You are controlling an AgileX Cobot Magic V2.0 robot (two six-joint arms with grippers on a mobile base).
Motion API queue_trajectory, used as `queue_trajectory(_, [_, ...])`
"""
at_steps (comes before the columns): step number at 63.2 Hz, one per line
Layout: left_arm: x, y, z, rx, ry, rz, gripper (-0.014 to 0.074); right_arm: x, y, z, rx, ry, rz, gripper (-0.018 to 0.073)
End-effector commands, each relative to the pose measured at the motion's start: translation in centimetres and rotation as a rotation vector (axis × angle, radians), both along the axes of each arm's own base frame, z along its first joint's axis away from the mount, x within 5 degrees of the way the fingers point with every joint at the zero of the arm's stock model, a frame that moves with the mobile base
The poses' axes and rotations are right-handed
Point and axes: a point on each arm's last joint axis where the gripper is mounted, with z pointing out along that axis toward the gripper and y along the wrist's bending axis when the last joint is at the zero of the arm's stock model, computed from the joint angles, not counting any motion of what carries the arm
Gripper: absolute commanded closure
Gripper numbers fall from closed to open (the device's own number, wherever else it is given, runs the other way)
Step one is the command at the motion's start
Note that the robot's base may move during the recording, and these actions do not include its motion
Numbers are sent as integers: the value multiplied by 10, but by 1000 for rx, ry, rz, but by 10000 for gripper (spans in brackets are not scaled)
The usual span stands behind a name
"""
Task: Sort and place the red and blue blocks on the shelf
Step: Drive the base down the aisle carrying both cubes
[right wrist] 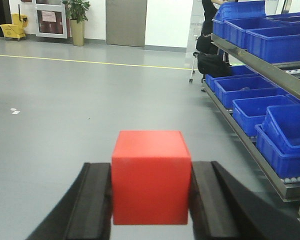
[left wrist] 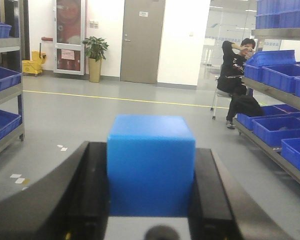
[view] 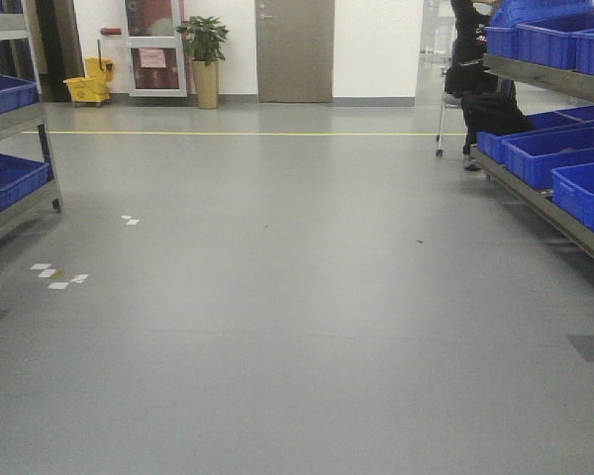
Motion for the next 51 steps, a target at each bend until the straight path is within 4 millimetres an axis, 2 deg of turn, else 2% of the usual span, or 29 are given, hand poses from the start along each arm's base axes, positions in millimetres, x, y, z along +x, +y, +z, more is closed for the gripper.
queue_trajectory(1, [-1,3,16,-28,-97,25,473,0,1,18,-8,-113,6,503])
queue_trajectory(51, [-1,3,16,-28,-97,25,473,0,1,18,-8,-113,6,503])
